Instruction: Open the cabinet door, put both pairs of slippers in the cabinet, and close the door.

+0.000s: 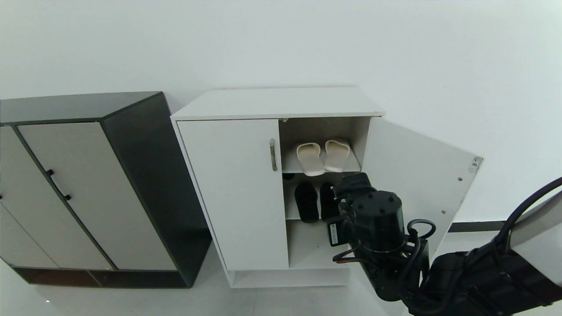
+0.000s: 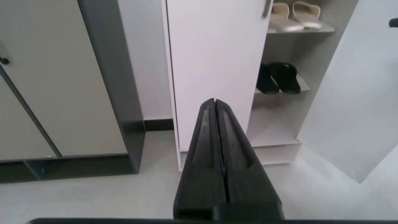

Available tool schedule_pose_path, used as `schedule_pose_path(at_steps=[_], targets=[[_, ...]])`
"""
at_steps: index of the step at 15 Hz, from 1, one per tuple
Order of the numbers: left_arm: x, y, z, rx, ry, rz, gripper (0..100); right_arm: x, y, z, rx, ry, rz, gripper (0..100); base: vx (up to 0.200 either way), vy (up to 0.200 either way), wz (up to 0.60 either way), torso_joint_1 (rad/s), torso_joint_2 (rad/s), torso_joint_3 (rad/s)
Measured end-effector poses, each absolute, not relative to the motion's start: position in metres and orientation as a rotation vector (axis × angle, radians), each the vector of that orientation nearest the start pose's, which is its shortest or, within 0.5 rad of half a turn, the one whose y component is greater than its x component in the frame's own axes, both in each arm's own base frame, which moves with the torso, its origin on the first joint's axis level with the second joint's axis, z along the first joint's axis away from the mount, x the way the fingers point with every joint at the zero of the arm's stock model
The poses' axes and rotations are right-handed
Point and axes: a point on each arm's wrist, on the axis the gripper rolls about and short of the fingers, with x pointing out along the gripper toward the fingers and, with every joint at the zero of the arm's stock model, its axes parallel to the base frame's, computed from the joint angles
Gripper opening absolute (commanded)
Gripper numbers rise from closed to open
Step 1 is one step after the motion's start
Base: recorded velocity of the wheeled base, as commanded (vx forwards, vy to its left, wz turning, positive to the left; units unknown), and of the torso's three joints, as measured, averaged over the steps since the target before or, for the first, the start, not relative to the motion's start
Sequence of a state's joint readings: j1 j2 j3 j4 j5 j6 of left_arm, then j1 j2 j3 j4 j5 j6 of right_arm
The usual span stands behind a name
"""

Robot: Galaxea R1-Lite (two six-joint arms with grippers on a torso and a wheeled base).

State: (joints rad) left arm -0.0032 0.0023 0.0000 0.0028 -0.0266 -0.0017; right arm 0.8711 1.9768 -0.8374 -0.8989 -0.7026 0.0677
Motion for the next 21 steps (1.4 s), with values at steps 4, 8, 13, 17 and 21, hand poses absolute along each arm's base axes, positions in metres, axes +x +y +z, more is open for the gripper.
schedule_pose_path(at_steps=[4, 8, 13, 17, 21], targets=[[-0.0226, -0.0006, 0.0752, -0.001, 0.006, -0.031, 0, 0.238, 0.2601, 0.1272, -0.116, 0.172, 0.163, 0, 0.0, 0.0, 0.0, 0.179, -0.5, -0.312], [-0.0226, -0.0006, 0.0752, -0.001, 0.006, -0.031, 0, 0.2369, 0.2588, 0.1262, -0.123, 0.176, 0.163, 0, 0.0, 0.0, 0.0, 0.207, -0.51, -0.312], [-0.0226, -0.0006, 0.0752, 0.0, 0.006, -0.031, 0, 0.2365, 0.2584, 0.1255, -0.124, 0.178, 0.163, 0, 0.0, 0.0, 0.0, 0.234, -0.55, -0.314], [-0.0226, -0.0005, 0.0752, -0.001, 0.006, -0.03, 0, 0.2353, 0.2571, 0.1227, -0.14, 0.187, 0.168, 0, 0.0, 0.0, 0.0, 0.255, -0.59, -0.323], [-0.0226, -0.0006, 0.0752, -0.001, 0.006, -0.031, 0, 0.2343, 0.2551, 0.122, -0.146, 0.185, 0.176, 0, 0.0, 0.0, 0.0, 0.145, -0.32, -0.177]])
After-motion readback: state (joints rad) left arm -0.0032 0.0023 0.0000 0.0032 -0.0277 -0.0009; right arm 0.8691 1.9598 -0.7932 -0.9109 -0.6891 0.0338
